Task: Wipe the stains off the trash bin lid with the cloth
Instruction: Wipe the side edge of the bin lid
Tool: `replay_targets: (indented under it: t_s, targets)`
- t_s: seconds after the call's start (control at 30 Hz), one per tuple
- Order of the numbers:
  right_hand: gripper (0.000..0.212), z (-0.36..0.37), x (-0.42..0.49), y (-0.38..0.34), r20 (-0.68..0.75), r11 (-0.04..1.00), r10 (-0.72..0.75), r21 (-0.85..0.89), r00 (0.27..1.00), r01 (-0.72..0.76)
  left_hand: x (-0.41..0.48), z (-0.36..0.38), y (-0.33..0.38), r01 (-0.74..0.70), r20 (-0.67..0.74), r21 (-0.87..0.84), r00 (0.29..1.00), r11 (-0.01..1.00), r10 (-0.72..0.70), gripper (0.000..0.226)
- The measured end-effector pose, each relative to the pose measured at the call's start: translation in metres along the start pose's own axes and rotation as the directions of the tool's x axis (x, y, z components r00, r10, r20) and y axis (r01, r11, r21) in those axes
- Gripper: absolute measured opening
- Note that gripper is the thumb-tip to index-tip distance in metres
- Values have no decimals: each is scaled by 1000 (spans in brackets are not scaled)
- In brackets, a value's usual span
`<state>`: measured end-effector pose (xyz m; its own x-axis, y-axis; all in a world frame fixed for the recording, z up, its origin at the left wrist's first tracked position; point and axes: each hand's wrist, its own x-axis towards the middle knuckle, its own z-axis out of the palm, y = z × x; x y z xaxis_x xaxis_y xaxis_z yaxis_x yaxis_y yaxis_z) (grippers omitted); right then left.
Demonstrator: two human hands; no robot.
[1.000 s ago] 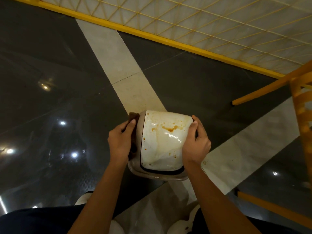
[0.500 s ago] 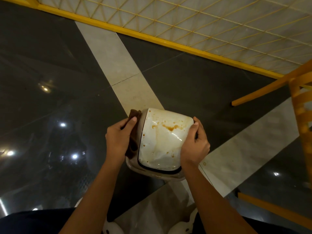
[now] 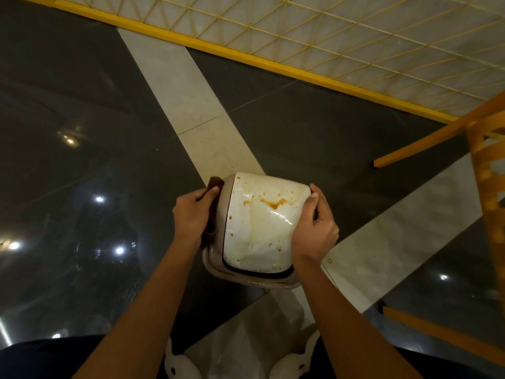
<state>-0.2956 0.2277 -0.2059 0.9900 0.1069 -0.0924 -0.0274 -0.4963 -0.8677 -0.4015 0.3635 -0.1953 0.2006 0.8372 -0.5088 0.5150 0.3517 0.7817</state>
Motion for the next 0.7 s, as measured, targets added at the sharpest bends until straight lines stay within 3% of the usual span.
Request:
replay_targets:
  t_s: [0.23, 0.43, 0.7]
  targets:
    - [31, 0, -1, 0, -22, 1000, -19, 4, 1000, 20, -9, -5, 4, -61, 20, -121, 998, 991, 63, 23]
    - [31, 0, -1, 1, -18, 1000, -20, -10, 1000, 20, 9, 6, 18, -48, 23, -4, 999, 999, 48, 26]
    - [30, 0, -2, -1, -4, 1000, -13, 9, 1000, 13, -14, -6, 1, -138, -5, -70, 990, 988, 138, 17]
